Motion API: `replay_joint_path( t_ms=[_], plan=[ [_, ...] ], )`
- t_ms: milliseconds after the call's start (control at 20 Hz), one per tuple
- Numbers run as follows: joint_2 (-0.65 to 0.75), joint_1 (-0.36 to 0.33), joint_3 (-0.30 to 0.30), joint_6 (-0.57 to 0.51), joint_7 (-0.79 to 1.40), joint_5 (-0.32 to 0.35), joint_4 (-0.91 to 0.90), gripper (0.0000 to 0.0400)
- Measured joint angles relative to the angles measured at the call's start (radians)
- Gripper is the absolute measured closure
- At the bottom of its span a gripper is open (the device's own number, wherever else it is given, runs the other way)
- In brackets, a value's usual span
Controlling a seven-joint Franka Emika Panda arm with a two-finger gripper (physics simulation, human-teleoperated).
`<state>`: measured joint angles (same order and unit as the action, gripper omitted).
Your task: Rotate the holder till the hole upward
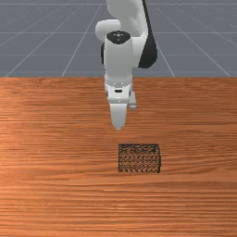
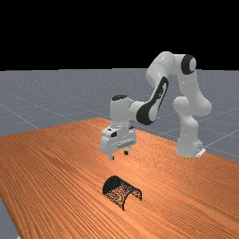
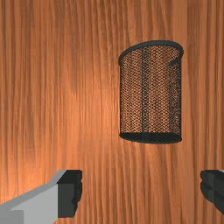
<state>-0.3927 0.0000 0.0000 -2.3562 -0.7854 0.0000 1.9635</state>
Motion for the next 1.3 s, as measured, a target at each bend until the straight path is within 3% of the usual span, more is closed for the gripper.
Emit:
replay_joint_path(
  t_ms=[50,100,150,250,300,350,400,500,700,1300],
  plan=[
    [0.0,0.0,0.0,0.0,0.0,0.0,0.0,0.0157],
    [0.0,0.0,0.0,0.0,0.0,0.0,0.0,0.0252],
    [0.0,0.0,0.0,0.0,0.0,0.0,0.0,0.031],
    [0.0,0.0,0.0,0.0,0.0,0.0,0.0,0.0367],
    [0.0,0.002,-0.001,0.0,0.009,0.0,0.0,0.0223],
    [0.0,0.005,-0.002,0.0,0.023,0.001,0.0,0.0135],
    [0.0,0.01,-0.003,0.0,0.039,0.001,0.0,0.0082],
    [-0.001,0.029,-0.003,0.001,0.093,0.0,-0.002,0.003],
    [-0.006,0.07,0.01,0.004,0.154,-0.007,-0.01,0.0004],
    [-0.061,0.221,0.035,0.038,0.438,-0.023,-0.098,0.0]
  ],
)
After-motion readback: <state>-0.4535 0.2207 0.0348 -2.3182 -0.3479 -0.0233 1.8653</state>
